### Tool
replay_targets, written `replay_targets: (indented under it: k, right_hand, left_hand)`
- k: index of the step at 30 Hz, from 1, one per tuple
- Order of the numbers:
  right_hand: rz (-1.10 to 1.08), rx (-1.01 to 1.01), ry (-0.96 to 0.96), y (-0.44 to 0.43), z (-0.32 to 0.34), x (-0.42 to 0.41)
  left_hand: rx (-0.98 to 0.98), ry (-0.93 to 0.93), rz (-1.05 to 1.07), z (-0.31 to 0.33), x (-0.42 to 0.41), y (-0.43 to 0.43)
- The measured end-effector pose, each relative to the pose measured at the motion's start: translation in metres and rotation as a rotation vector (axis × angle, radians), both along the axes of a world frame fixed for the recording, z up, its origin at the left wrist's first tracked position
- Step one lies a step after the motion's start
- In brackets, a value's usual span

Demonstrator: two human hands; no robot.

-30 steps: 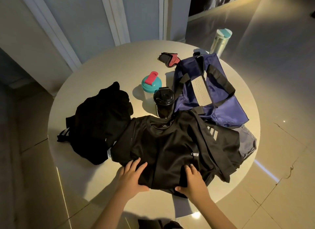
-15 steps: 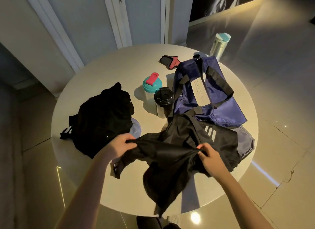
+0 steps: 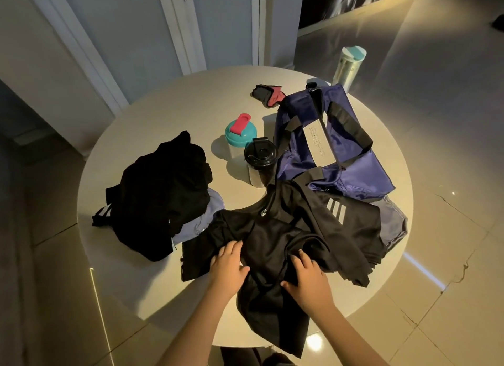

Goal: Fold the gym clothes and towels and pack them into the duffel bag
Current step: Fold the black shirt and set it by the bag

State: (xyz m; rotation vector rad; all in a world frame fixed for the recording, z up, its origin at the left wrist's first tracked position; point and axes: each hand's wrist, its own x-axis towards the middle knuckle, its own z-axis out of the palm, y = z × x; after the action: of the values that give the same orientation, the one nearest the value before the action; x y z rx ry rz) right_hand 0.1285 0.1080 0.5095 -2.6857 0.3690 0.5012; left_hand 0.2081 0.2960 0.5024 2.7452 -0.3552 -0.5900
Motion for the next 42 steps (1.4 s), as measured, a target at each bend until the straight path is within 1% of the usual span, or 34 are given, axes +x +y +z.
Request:
replay_targets:
  k: [2, 4, 8, 10, 13, 16, 18, 20, 22, 24, 28, 29, 30, 31, 32, 34, 36, 37, 39, 41, 42]
  right_hand:
    - [0.023, -0.019, 0.026, 0.001, -0.002, 0.000]
    - [0.015, -0.020, 0.009, -0.001, -0.004, 0.002]
    - [-0.017, 0.057, -0.023, -0.010, -0.010, 0.004]
    - [-0.016, 0.100, -0.032, -0.014, -0.011, 0.003]
    - [-0.029, 0.148, -0.058, -0.018, -0.010, 0.003]
    - [-0.111, 0.178, -0.094, -0.021, -0.003, 0.002]
    - [-0.176, 0.184, -0.112, -0.026, 0.003, 0.002]
    - [-0.212, 0.158, -0.148, -0.034, 0.010, 0.003]
    - [-0.242, 0.117, -0.181, -0.045, 0.017, 0.004]
    - [-0.274, 0.031, -0.211, -0.052, 0.024, 0.007]
    - [-0.422, -0.141, -0.332, -0.047, 0.030, 0.011]
    - [-0.435, -0.153, -0.376, -0.042, 0.032, 0.011]
    - [-0.409, -0.145, -0.416, -0.035, 0.033, 0.010]
    - [-0.350, -0.121, -0.436, -0.028, 0.033, 0.009]
    - [-0.260, -0.089, -0.434, -0.019, 0.031, 0.007]
    - [-0.051, -0.085, -0.337, -0.001, 0.018, 0.001]
    - [0.099, -0.166, -0.157, 0.009, -0.004, -0.006]
    - [0.118, -0.197, -0.106, 0.012, -0.014, -0.007]
    - [0.106, -0.216, -0.115, 0.013, -0.025, -0.007]
    - [0.086, -0.204, -0.134, 0.014, -0.022, -0.007]
    - [0.089, -0.196, -0.142, 0.013, -0.018, -0.006]
  left_hand:
    - [0.093, -0.076, -0.022, -0.003, 0.003, 0.000]
    - [0.170, -0.143, -0.050, -0.006, 0.008, 0.002]
    - [0.285, -0.188, -0.104, -0.011, 0.018, -0.002]
    - [0.290, -0.207, -0.118, -0.010, 0.023, -0.009]
    - [0.214, -0.248, -0.120, -0.011, 0.029, -0.013]
    - [0.142, -0.262, -0.101, -0.007, 0.042, -0.002]
    - [0.161, -0.291, -0.122, 0.004, 0.055, 0.010]
    - [0.179, -0.369, -0.133, 0.020, 0.070, 0.024]
    - [0.131, -0.463, -0.069, 0.037, 0.086, 0.041]
    - [0.069, -0.510, -0.002, 0.050, 0.098, 0.054]
    - [-0.292, -0.517, 0.306, 0.069, 0.097, 0.047]
    - [-0.333, -0.511, 0.352, 0.070, 0.091, 0.041]
    - [-0.344, -0.477, 0.342, 0.066, 0.082, 0.035]
    - [-0.337, -0.418, 0.271, 0.059, 0.070, 0.030]
    - [-0.324, -0.342, 0.152, 0.049, 0.057, 0.025]
    - [-0.254, -0.212, -0.110, 0.026, 0.035, 0.019]
    - [-0.121, -0.157, -0.269, 0.005, 0.024, 0.018]
    - [-0.062, -0.139, -0.307, 0.000, 0.022, 0.017]
    - [0.037, -0.161, -0.395, -0.005, 0.018, 0.016]
    - [0.112, -0.219, -0.416, -0.013, 0.018, 0.015]
    - [0.119, -0.245, -0.404, -0.017, 0.017, 0.013]
